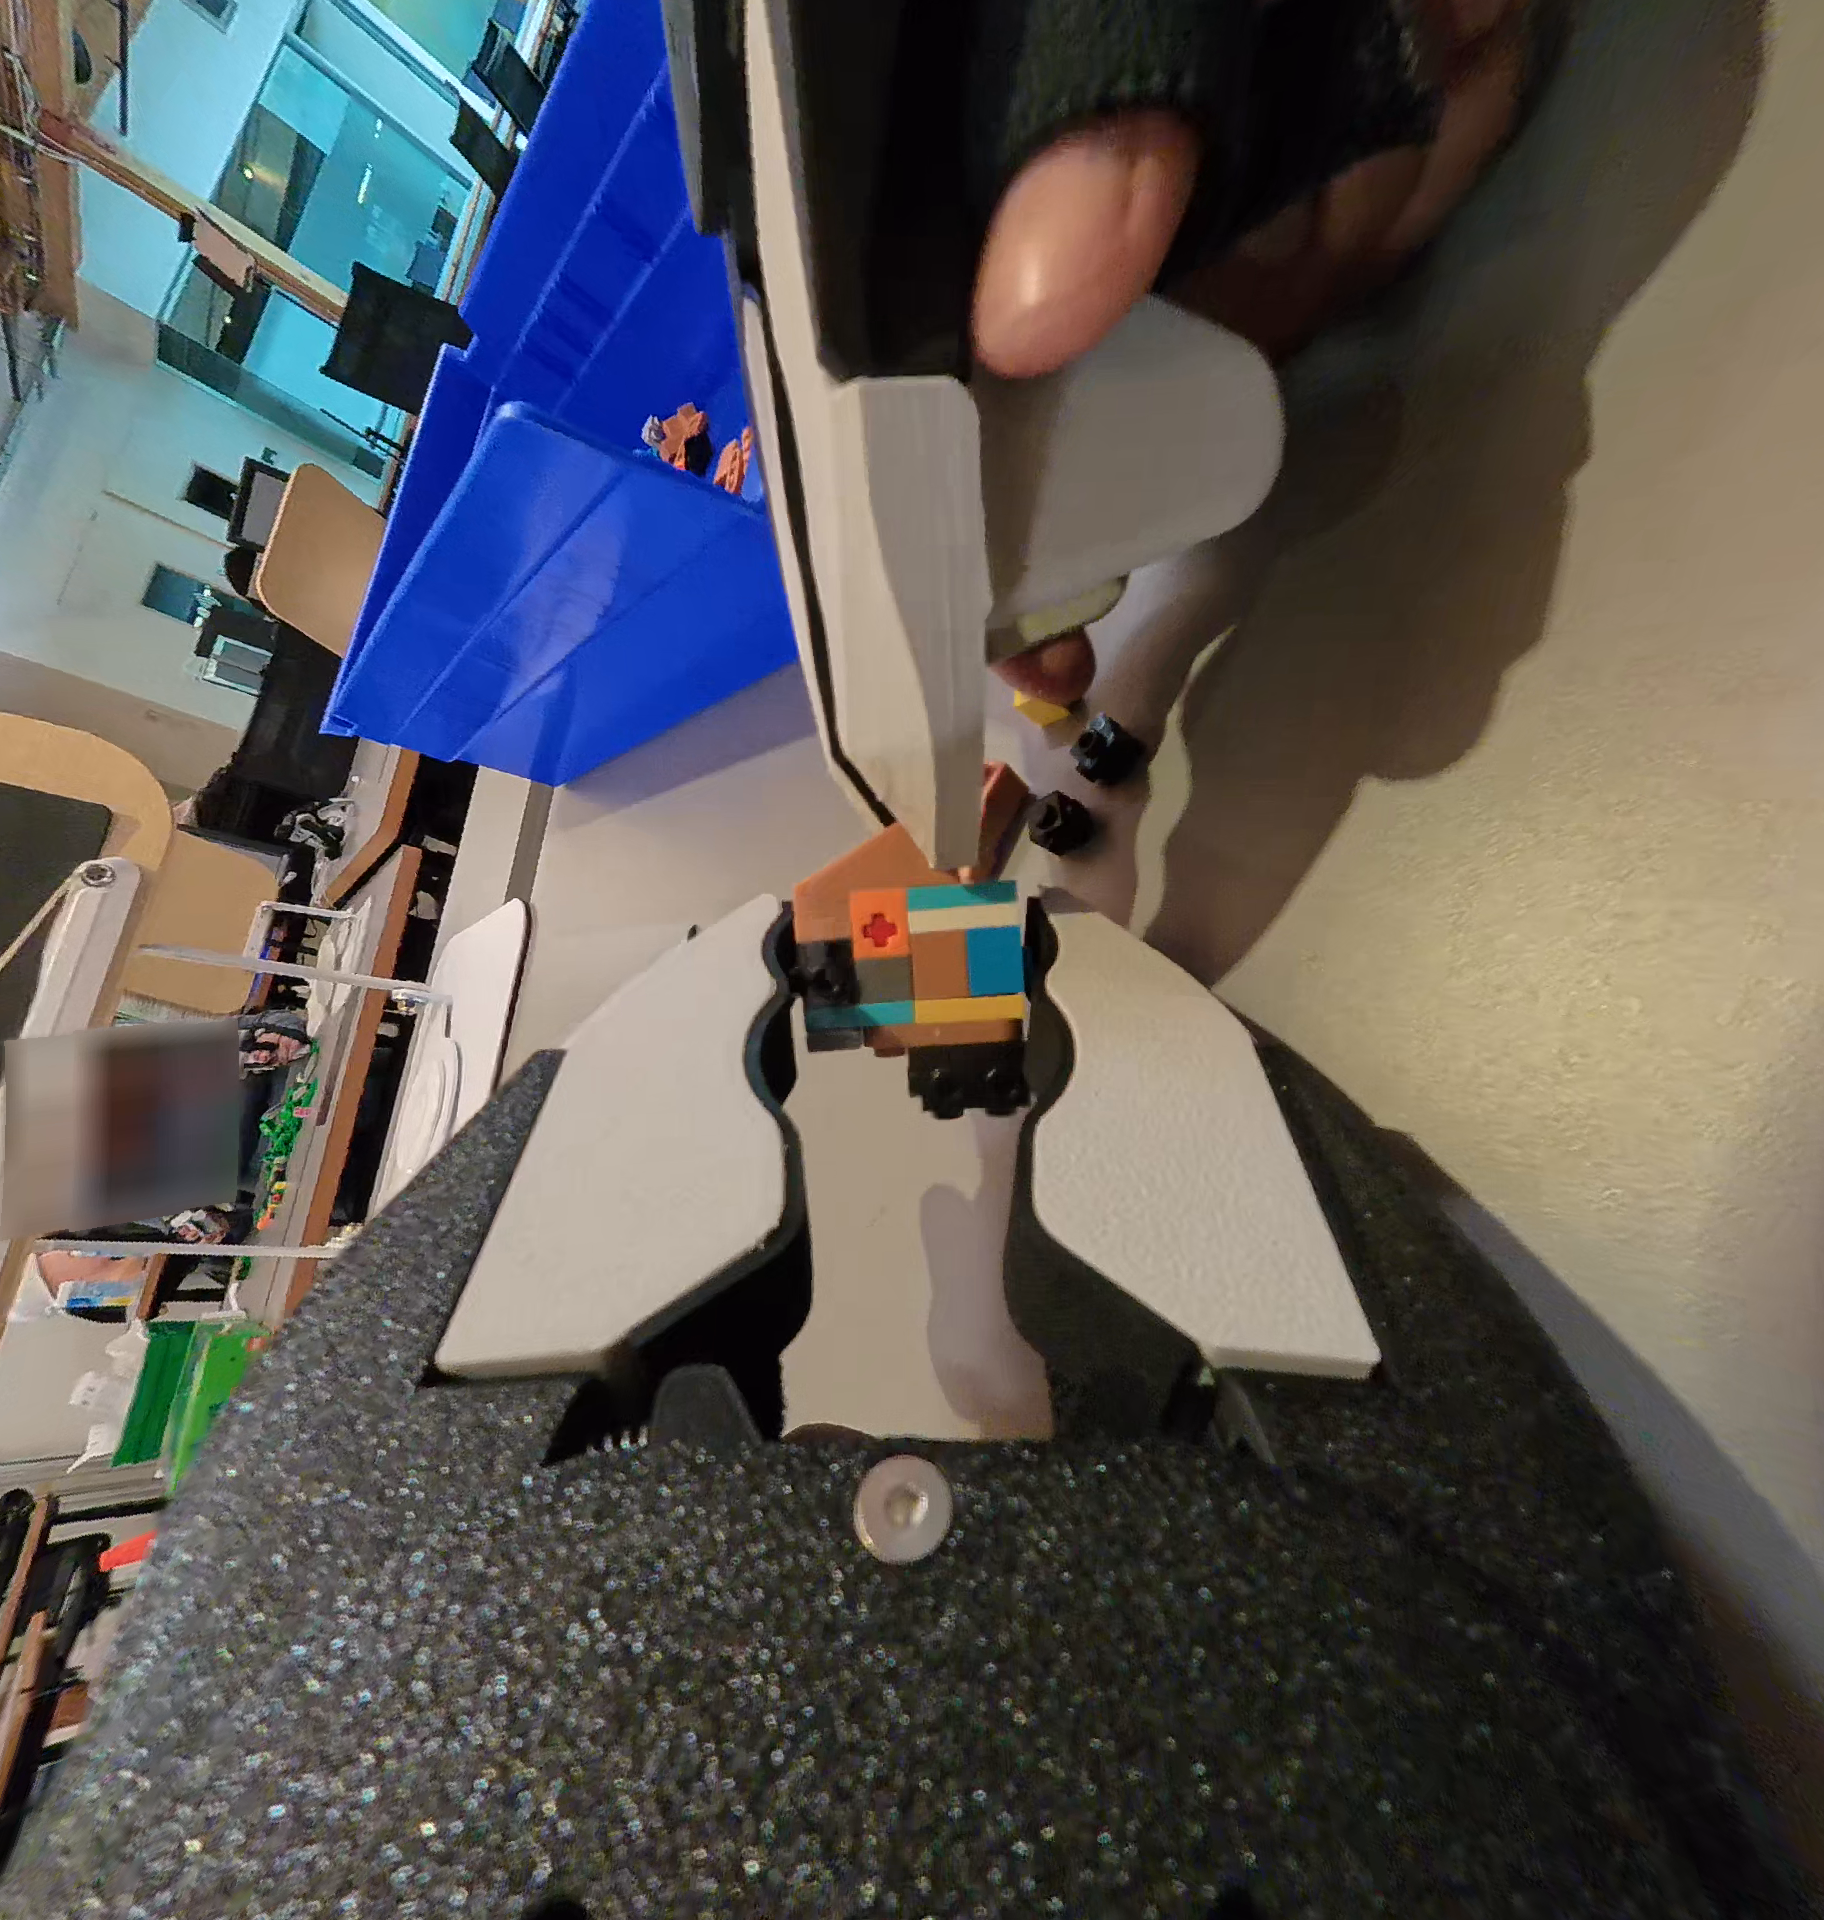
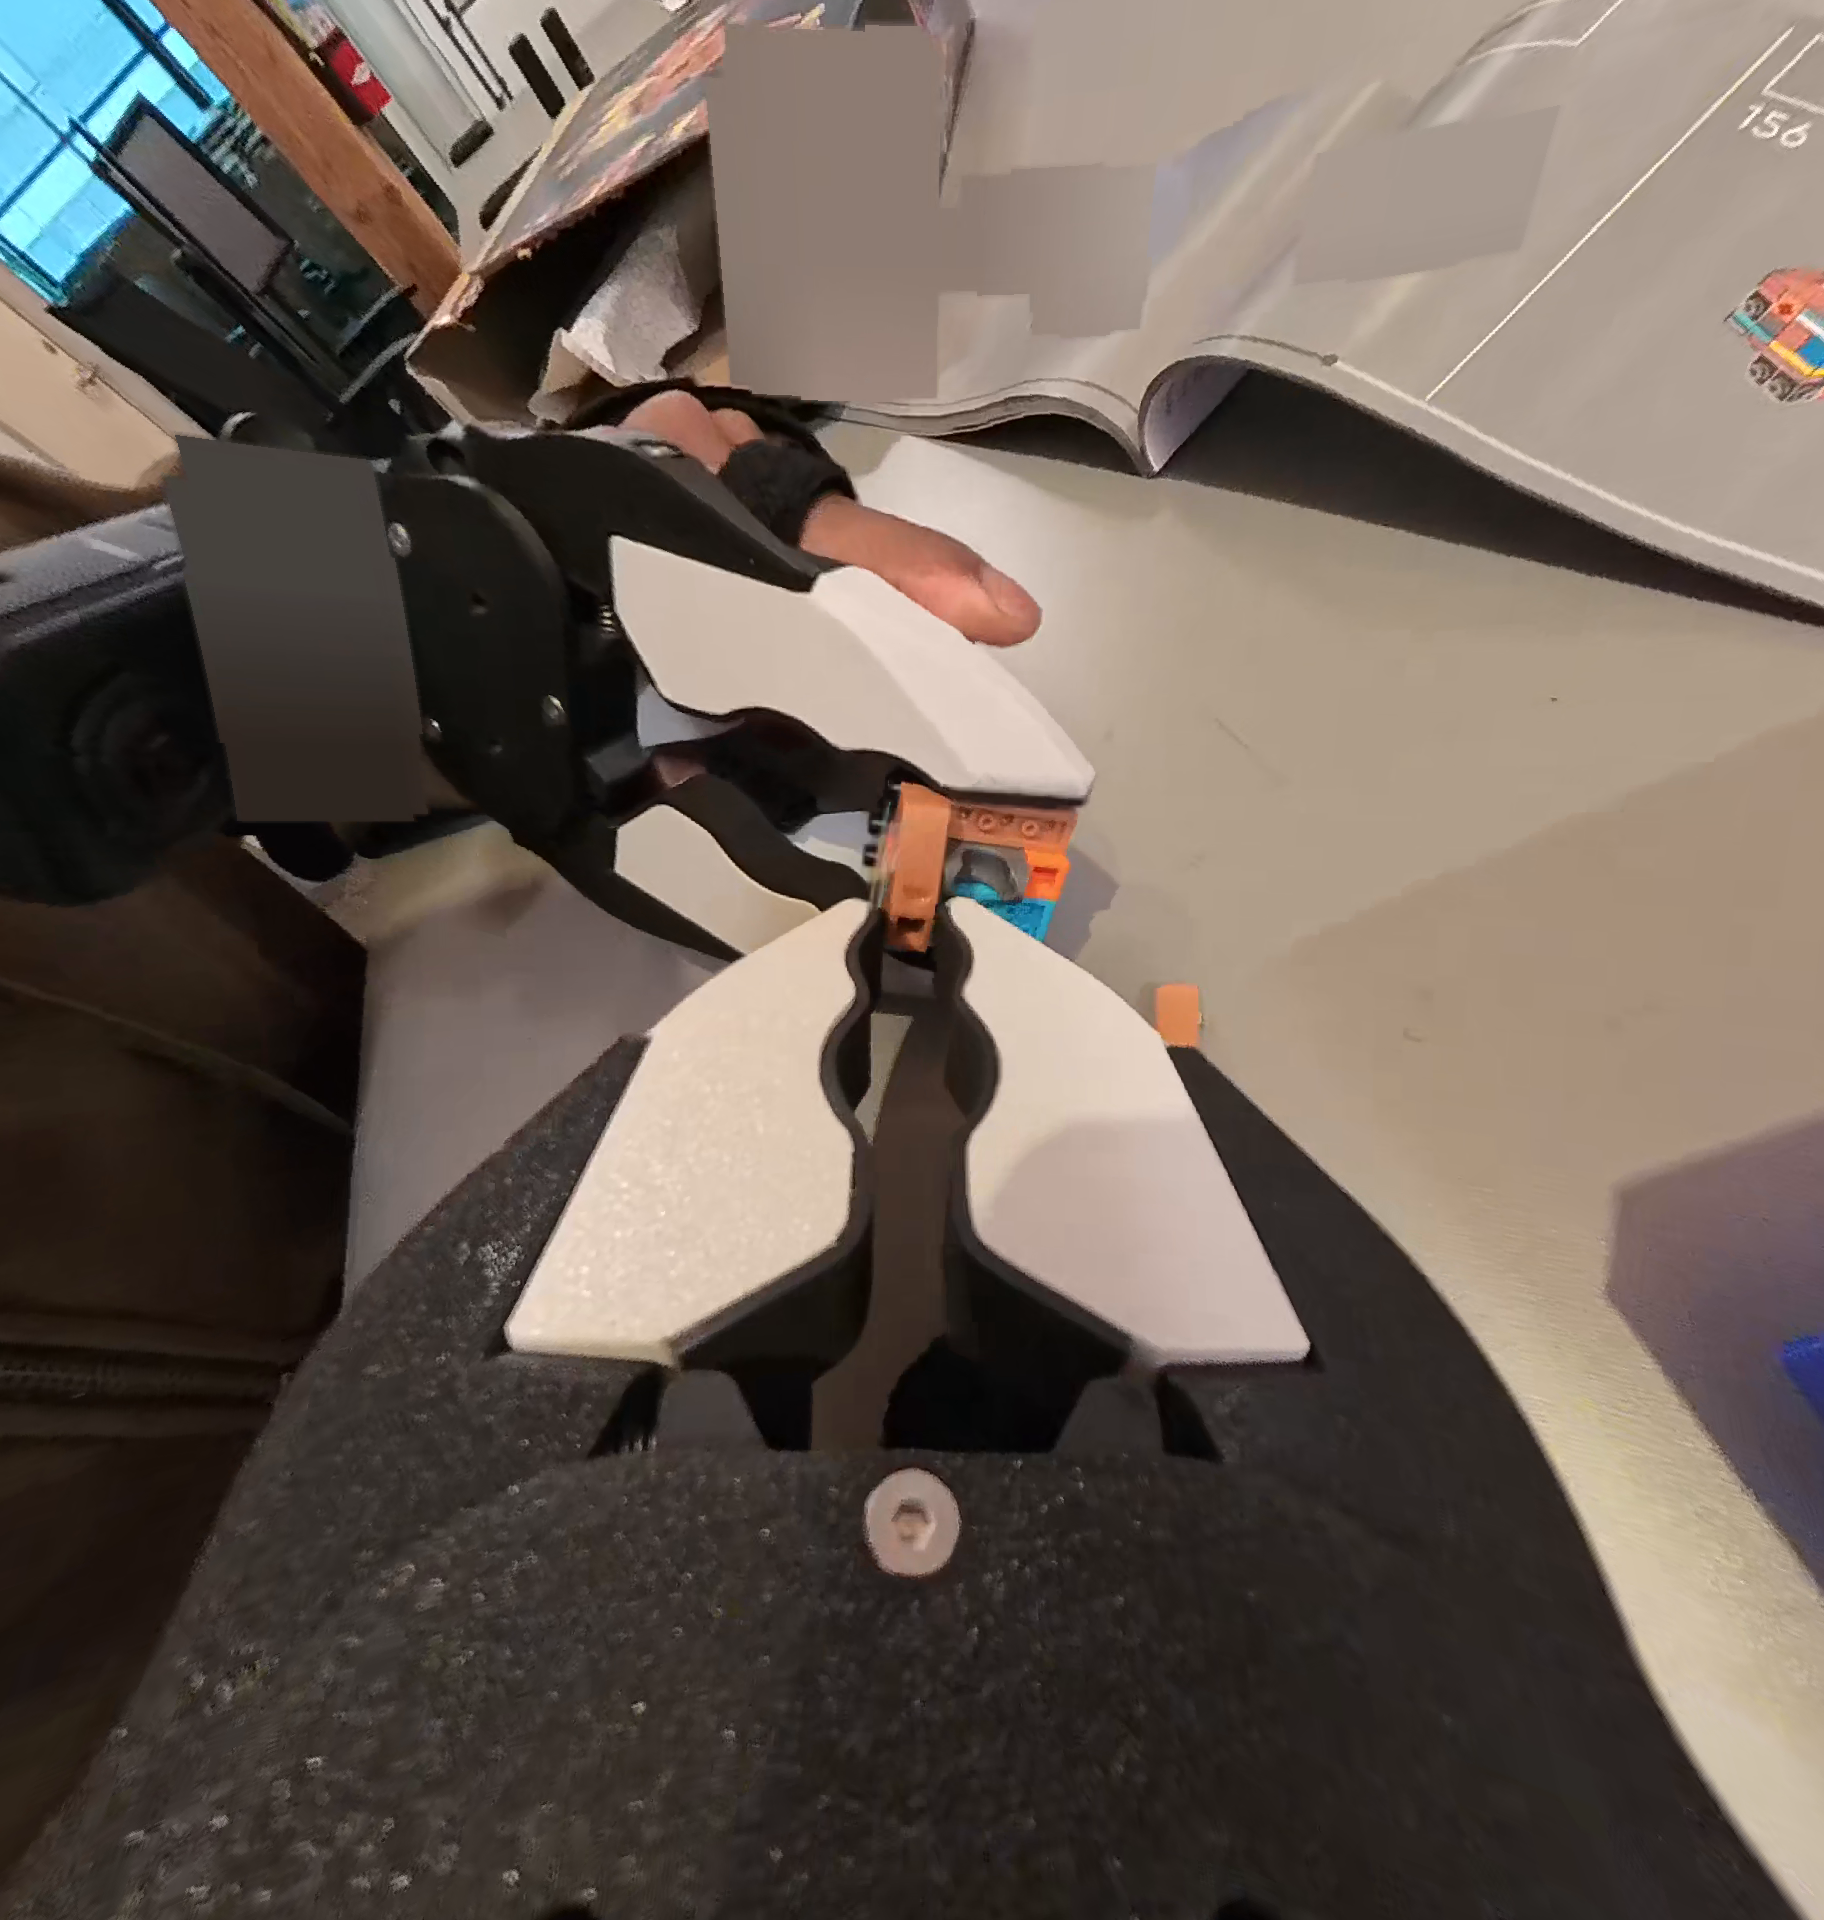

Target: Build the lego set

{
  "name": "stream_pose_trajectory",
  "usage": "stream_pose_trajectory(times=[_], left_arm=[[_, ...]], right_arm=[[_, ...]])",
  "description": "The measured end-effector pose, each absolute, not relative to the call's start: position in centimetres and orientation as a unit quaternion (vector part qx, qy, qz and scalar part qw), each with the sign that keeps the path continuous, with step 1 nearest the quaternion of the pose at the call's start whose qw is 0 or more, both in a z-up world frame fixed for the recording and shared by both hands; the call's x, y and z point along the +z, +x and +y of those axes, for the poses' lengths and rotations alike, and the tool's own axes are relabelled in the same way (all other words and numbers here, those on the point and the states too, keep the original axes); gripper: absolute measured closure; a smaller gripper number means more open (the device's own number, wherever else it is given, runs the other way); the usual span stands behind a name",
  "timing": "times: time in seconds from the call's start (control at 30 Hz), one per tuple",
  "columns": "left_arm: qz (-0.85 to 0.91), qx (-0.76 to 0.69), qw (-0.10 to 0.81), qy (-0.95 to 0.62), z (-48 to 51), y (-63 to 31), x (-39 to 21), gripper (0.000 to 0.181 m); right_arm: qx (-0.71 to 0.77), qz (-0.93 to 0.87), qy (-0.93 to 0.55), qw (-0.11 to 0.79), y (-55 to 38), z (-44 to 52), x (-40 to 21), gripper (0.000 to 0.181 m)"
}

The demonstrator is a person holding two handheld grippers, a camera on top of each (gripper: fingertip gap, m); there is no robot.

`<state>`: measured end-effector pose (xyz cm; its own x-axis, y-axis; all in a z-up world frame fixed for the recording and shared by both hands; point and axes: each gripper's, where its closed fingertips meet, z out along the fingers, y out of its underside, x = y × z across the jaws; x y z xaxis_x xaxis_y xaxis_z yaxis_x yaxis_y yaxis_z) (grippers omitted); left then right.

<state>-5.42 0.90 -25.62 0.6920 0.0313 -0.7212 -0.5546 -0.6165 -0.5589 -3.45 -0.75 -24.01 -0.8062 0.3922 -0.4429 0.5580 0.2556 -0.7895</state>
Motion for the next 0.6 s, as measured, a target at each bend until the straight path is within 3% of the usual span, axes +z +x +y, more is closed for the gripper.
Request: stream_pose_trajectory(times=[0.6], left_arm=[[0.196,0.478,0.295,-0.804,0.7,-6.8,-25.1,0.137]], right_arm=[[-0.536,0.776,0.330,0.039,-4.6,-0.2,-23.7,0.173]])
